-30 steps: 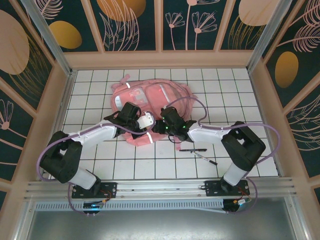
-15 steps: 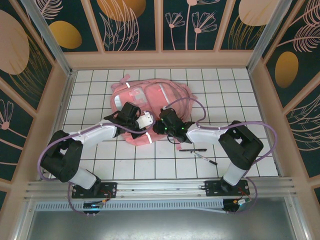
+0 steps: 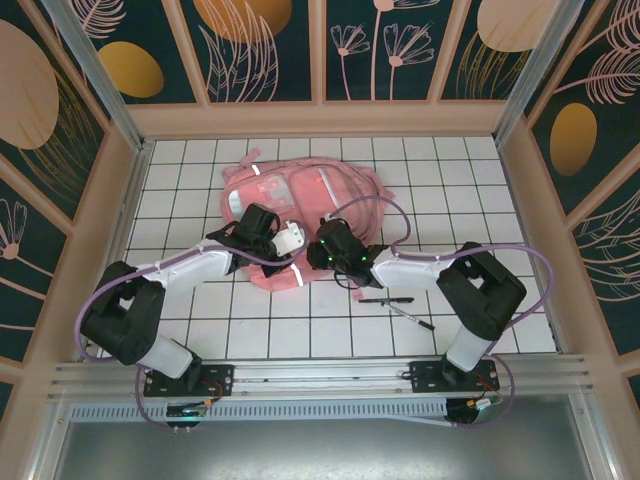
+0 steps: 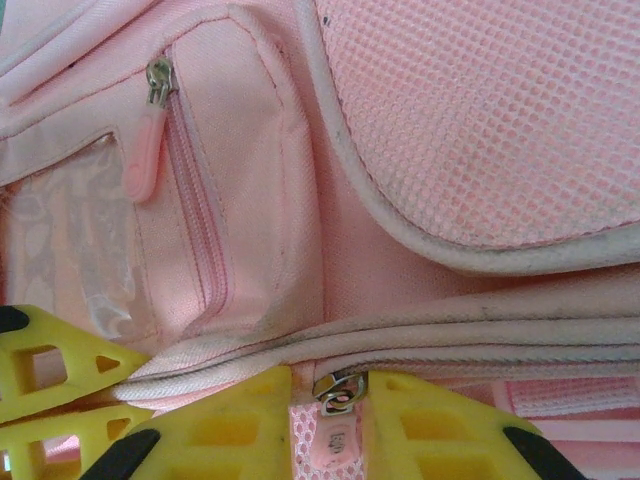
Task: Pack the student bag
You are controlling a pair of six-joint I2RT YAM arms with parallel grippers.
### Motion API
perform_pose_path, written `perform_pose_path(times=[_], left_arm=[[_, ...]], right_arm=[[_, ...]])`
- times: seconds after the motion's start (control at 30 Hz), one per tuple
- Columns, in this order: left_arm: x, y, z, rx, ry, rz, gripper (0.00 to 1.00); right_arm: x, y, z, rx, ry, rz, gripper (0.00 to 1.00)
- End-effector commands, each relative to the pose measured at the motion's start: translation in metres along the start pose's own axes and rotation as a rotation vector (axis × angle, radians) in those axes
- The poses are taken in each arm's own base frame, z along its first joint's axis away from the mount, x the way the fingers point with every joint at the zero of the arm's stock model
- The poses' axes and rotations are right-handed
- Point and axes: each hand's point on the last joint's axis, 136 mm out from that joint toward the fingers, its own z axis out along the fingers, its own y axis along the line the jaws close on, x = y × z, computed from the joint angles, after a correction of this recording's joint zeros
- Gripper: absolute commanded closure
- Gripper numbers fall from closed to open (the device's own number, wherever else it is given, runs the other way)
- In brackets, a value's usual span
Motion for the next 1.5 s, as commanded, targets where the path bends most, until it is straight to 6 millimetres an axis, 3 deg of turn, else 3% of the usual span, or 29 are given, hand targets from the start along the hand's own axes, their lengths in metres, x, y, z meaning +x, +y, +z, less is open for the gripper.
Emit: perform_pose_path(times=[0.0,0.27,0.47,0.6,0.83,0.97,1.1,1.27,1.47], left_arm=[[-0.034,0.004,-0.016,-0.003,-0.144,0.018,1.0],[-0.036,0.004,-0.017,0.002,-0.152,0.015,1.0],[-0.033,0.007,-0.017,-0.018,-0.139,0.01,1.0],[-0.033,0.006,-0.018,-0.012,-0.143,0.018,1.0],[-0.038,0.001,-0.02,0.012,-0.165,0.027,1.0],[-0.037,-0.001,-0.02,0.022,-0.172,0.031,1.0],[-0.031,-0.001,-0.018,0.012,-0.153,0.049,1.0],[-0.019,0.001,-0.017,-0.027,-0.119,0.074,1.0],[0.017,0.002,-0.017,-0.123,-0.056,0.198,1.0]], right_arm=[[0.01,-0.02,0.001,0.097,0.017,-0.027,0.78],[0.015,-0.016,0.005,0.088,0.033,-0.049,0.77],[0.02,-0.011,-0.002,0.097,0.041,-0.082,0.65],[0.022,-0.014,-0.008,0.092,0.046,-0.093,0.68],[0.013,-0.014,0.013,0.132,0.041,-0.093,0.71],[0.002,-0.013,0.021,0.167,0.018,-0.088,0.67],[-0.004,-0.011,0.016,0.176,0.019,-0.094,0.82],[-0.008,-0.03,-0.005,0.173,0.034,-0.059,0.99],[-0.007,-0.055,-0.022,0.036,0.115,-0.047,1.0]])
